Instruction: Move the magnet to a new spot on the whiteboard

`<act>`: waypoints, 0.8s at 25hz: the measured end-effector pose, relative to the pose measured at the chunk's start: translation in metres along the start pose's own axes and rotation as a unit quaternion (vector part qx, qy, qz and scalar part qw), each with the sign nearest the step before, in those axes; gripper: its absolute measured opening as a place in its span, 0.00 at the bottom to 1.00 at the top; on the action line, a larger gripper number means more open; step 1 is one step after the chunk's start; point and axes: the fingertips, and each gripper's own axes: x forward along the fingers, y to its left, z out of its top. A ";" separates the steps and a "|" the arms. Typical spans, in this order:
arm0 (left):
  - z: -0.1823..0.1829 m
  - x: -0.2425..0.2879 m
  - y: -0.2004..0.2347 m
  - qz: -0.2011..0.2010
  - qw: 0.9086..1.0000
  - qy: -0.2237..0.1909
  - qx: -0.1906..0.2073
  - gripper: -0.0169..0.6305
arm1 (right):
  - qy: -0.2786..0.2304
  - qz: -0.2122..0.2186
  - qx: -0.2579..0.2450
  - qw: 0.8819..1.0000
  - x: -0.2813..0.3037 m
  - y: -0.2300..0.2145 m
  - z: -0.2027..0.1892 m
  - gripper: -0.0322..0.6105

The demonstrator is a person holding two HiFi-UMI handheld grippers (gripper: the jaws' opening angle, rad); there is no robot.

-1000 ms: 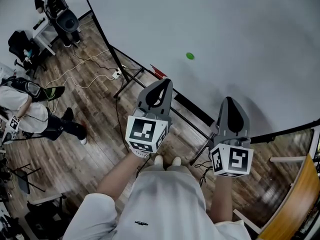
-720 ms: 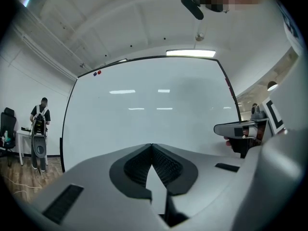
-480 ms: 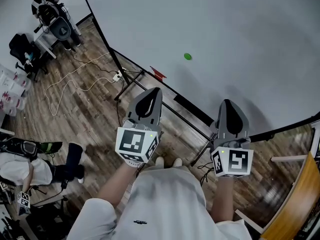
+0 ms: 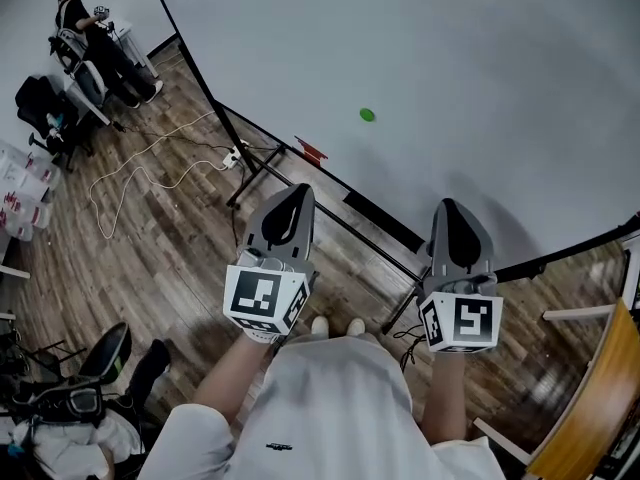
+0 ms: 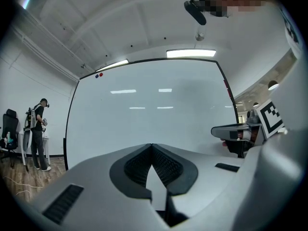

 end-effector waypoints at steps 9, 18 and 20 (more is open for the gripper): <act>0.000 -0.003 -0.004 0.000 1.000 0.002 -0.001 0.04 | 0.007 0.020 -0.024 0.999 0.001 0.005 -0.002 0.07; 0.003 -0.003 -0.010 -0.002 1.000 0.003 -0.001 0.04 | 0.010 0.026 -0.016 0.999 0.000 0.006 -0.004 0.07; 0.002 -0.003 -0.010 -0.001 1.000 0.002 -0.002 0.04 | 0.009 0.026 -0.016 0.999 0.001 0.007 -0.003 0.07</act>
